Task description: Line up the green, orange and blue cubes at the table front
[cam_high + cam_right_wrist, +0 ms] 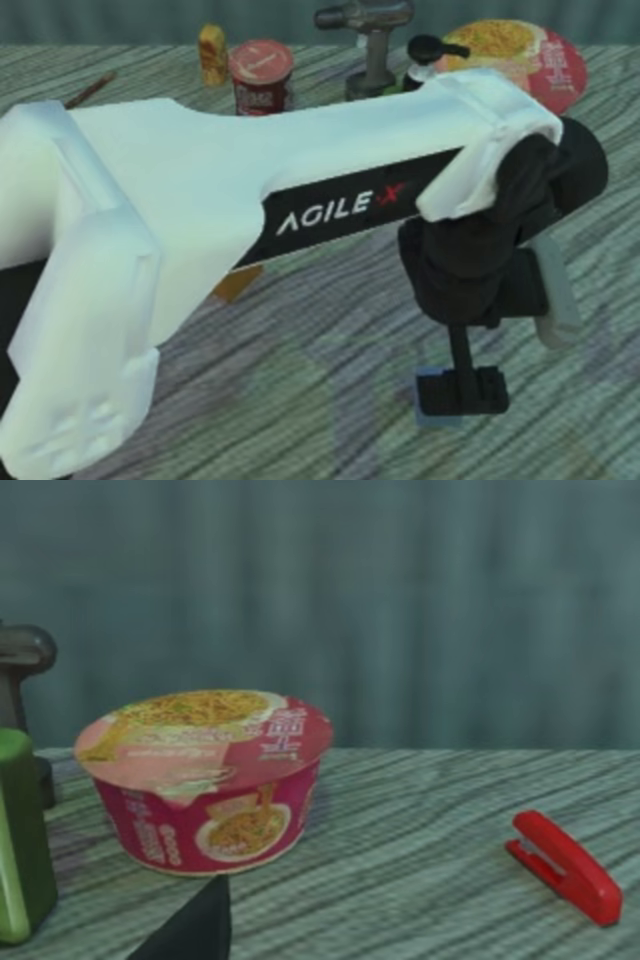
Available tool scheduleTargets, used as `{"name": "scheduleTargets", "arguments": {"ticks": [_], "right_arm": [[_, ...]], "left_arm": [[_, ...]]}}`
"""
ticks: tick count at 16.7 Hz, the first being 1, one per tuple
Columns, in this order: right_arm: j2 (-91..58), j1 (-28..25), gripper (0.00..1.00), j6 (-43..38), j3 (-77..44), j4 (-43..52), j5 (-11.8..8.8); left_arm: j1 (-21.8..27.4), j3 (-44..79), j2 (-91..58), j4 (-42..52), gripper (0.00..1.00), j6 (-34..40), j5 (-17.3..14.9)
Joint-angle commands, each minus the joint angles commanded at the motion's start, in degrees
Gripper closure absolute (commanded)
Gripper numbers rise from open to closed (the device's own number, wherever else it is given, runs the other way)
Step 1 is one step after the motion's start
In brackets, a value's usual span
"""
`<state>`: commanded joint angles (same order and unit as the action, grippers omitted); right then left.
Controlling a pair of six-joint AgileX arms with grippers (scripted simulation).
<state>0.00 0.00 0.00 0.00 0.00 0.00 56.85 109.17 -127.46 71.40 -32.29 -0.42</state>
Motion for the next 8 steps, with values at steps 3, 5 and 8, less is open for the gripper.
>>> {"name": "scheduleTargets", "arguments": {"ticks": [3, 5, 8], "right_arm": [[0.00, 0.00, 0.00, 0.00, 0.00, 0.00, 0.00], [0.00, 0.00, 0.00, 0.00, 0.00, 0.00, 0.00], [0.00, 0.00, 0.00, 0.00, 0.00, 0.00, 0.00]], "left_arm": [[-0.53, -0.25, -0.14, -0.23, 0.00, 0.51, 0.00], [-3.63, -0.81, 0.14, -0.61, 0.00, 2.45, 0.05], [-12.52, -2.38, 0.77, -1.39, 0.00, 7.02, 0.05]]}}
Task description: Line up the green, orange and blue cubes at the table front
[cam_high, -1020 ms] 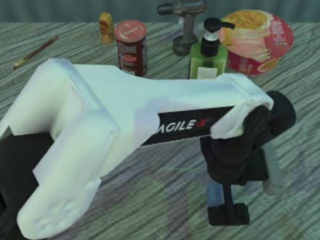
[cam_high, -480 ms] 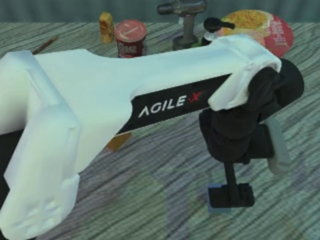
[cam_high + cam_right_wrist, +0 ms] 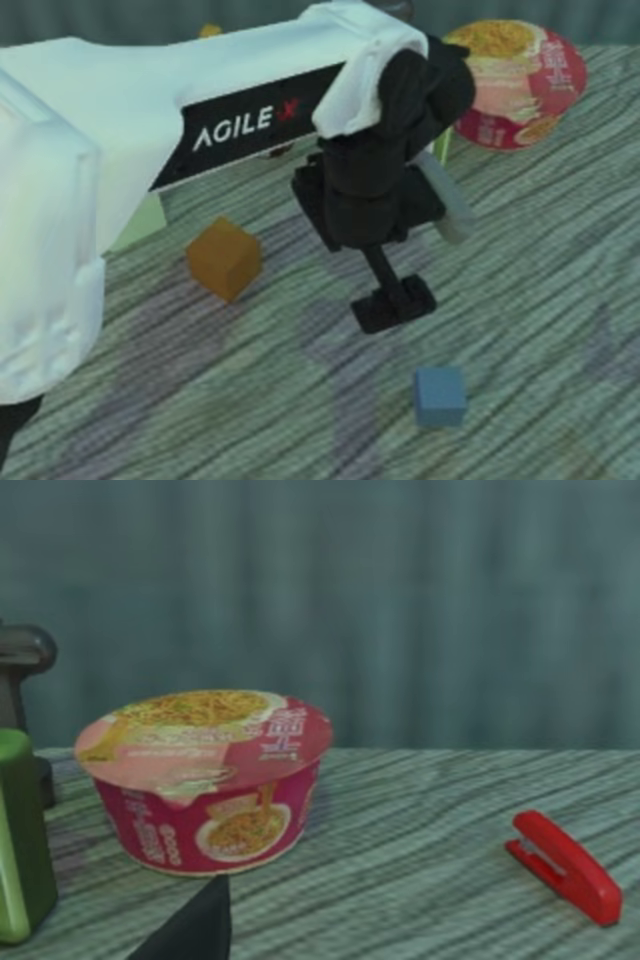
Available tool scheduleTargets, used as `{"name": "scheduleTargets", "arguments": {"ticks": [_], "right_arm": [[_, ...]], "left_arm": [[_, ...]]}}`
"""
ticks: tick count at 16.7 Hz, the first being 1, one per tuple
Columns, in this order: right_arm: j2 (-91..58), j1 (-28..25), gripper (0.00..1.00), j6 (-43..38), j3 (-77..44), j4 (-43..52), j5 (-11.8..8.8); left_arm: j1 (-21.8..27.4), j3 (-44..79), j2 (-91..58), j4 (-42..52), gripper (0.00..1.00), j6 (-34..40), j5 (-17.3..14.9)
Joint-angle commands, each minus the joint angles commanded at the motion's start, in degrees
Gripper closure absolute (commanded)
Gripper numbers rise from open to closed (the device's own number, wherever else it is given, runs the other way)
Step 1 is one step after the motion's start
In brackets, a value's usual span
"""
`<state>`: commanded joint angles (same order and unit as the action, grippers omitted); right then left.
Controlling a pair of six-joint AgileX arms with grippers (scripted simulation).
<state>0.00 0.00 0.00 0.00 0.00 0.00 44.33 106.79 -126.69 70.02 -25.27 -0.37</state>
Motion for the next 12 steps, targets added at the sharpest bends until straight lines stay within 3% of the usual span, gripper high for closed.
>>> {"name": "scheduleTargets", "arguments": {"ticks": [4, 6, 12], "right_arm": [[0.00, 0.00, 0.00, 0.00, 0.00, 0.00, 0.00], [0.00, 0.00, 0.00, 0.00, 0.00, 0.00, 0.00], [0.00, 0.00, 0.00, 0.00, 0.00, 0.00, 0.00]], "left_arm": [[-14.02, -2.59, 0.86, -1.07, 0.00, 6.95, 0.03], [-18.40, -3.50, 1.37, -1.64, 0.00, 9.66, 0.13], [-20.26, -3.79, 1.54, -1.97, 0.00, 11.05, 0.22]]}}
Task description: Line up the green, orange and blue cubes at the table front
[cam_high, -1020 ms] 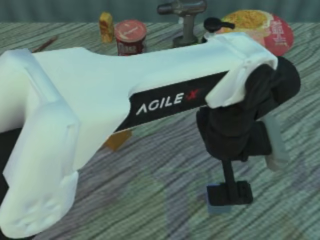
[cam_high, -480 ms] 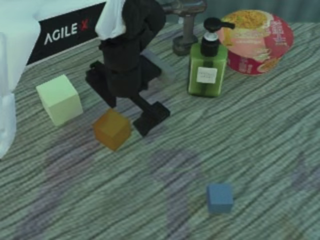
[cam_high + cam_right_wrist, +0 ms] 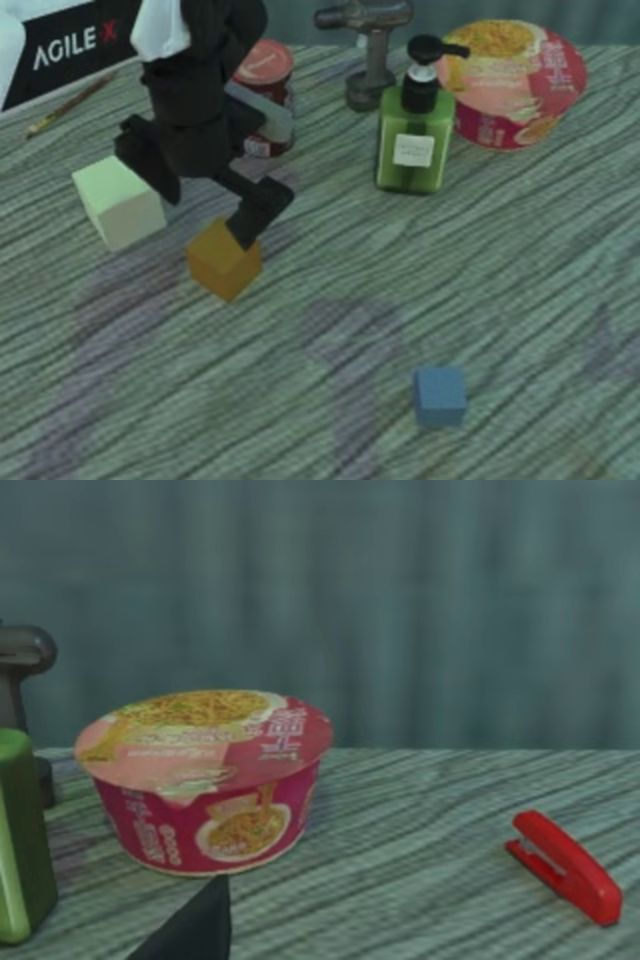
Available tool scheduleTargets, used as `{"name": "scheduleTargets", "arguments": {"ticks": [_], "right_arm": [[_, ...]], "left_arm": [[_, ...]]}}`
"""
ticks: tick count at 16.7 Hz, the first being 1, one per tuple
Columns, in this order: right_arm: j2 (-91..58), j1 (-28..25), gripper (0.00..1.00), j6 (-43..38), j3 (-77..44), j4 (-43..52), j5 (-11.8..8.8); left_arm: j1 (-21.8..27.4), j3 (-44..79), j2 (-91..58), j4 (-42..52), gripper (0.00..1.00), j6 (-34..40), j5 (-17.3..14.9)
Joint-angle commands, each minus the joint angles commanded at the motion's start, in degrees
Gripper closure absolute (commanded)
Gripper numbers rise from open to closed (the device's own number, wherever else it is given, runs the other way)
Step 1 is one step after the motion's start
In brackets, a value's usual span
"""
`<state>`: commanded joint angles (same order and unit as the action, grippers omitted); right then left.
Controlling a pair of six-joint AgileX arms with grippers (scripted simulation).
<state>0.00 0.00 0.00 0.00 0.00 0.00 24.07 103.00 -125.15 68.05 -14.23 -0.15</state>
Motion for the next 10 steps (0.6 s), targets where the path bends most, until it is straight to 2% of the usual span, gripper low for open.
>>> {"name": "scheduleTargets", "arguments": {"ticks": [3, 10], "right_arm": [[0.00, 0.00, 0.00, 0.00, 0.00, 0.00, 0.00], [0.00, 0.00, 0.00, 0.00, 0.00, 0.00, 0.00]], "left_arm": [[-0.14, -1.52, -0.67, -2.28, 0.00, 0.09, -0.02], [-0.26, -10.65, -5.45, -16.42, 0.00, -0.04, -0.08]]}}
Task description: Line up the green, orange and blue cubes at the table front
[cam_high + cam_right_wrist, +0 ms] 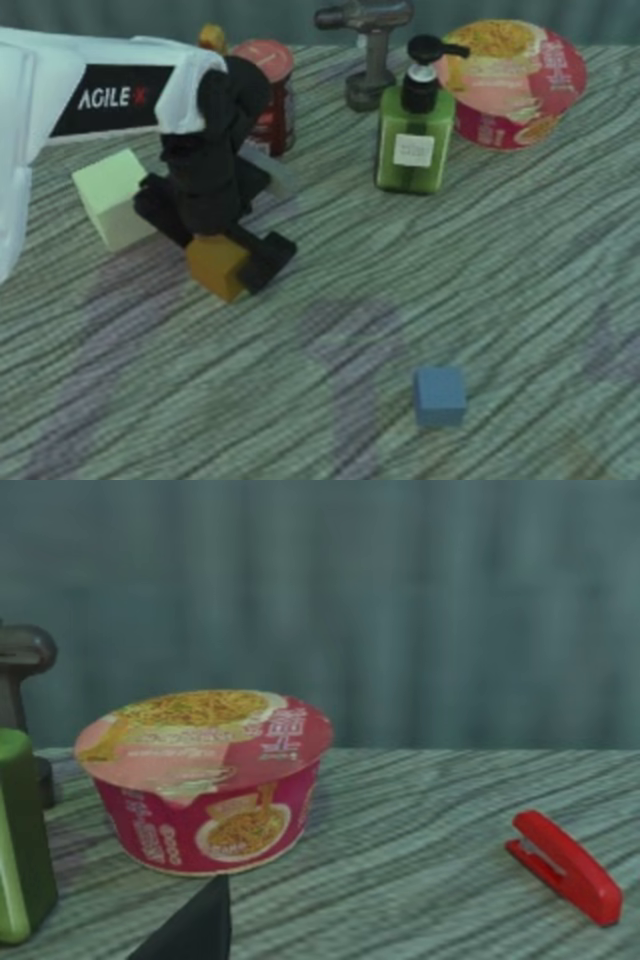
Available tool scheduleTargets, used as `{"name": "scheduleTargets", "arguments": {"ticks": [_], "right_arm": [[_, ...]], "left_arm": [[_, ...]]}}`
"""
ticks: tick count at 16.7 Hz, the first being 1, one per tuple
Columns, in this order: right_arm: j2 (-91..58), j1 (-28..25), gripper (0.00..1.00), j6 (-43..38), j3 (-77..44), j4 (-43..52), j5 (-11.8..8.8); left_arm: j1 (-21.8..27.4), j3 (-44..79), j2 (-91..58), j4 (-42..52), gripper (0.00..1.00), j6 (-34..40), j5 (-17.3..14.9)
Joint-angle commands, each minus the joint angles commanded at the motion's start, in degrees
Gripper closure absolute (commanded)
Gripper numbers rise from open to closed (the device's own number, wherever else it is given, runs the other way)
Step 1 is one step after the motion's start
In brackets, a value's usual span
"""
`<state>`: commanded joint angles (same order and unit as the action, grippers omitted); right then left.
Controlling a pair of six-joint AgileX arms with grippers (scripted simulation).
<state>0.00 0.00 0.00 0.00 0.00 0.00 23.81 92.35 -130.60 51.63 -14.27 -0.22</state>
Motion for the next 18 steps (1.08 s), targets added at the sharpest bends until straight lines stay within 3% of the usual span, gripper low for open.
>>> {"name": "scheduleTargets", "arguments": {"ticks": [5, 18], "right_arm": [[0.00, 0.00, 0.00, 0.00, 0.00, 0.00, 0.00], [0.00, 0.00, 0.00, 0.00, 0.00, 0.00, 0.00]], "left_arm": [[-0.01, -0.69, -0.38, -0.95, 0.00, -0.01, 0.00], [-0.01, -0.69, -0.38, -0.95, 0.98, -0.01, 0.00]]}}
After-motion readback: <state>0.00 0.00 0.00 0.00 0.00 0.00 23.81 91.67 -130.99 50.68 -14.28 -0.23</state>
